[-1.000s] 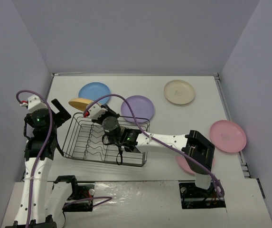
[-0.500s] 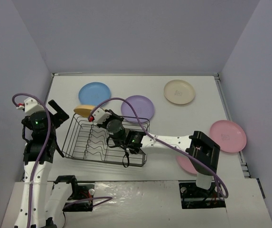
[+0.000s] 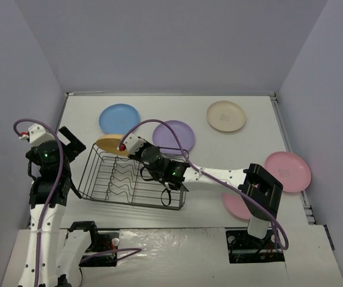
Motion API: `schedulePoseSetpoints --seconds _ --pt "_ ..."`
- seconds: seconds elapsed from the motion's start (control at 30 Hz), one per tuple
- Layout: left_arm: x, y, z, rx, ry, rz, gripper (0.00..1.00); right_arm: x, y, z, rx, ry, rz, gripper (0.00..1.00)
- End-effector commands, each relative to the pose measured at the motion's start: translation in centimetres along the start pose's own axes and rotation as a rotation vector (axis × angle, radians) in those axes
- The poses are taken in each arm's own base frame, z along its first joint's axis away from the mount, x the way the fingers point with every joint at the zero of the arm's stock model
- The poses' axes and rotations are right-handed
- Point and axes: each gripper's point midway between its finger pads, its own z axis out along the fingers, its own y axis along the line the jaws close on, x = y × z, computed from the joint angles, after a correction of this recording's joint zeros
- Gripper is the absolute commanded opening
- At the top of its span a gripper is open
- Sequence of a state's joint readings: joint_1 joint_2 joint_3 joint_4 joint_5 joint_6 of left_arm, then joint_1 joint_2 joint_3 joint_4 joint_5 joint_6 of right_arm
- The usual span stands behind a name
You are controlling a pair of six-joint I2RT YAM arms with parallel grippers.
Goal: Load the plates into the dish rack
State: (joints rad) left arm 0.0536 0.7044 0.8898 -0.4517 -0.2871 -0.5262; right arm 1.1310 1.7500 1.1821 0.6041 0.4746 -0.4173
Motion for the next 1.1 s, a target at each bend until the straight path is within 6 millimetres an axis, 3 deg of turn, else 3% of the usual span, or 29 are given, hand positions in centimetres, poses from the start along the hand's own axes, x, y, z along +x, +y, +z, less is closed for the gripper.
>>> schedulePoseSetpoints --seconds 0.0,0.23,0.47,0.6,0.8,0.93,1.07 --pt "-2.1 -0.4 -0.2 0.006 -0.058 -0.027 0.97 -3.2 -1.5 0.2 0.04 -0.096 0.092 0.0" --pt "-2.0 -0.5 -0.1 0.009 -0.055 -0.026 0.97 -2.3 -0.1 0.8 0.006 -0.082 0.116 0.0" --pt "-1.9 -0.7 0.0 0.014 -0.051 -0.025 0.97 0.0 1.8 1.1 -0.032 -0.026 0.142 0.02" --pt "-1.8 -0.6 0.0 0.013 -0.05 -0.023 0.97 0.6 2.2 1.4 -0.035 -0.005 0.156 0.19" --pt "-1.9 -0.7 -0.1 0.018 -0.052 -0.025 0.97 -0.4 1.4 0.9 -0.024 -0.017 0.19 0.61" --pt "-1.9 -0.8 -0.1 0.022 -0.049 -0.022 0.97 -2.7 -0.1 -0.1 -0.018 -0.047 0.224 0.76" --pt "-1.9 -0.8 0.0 0.023 -0.046 -0.022 0.97 -5.1 -1.8 -1.2 -0.015 -0.087 0.257 0.84"
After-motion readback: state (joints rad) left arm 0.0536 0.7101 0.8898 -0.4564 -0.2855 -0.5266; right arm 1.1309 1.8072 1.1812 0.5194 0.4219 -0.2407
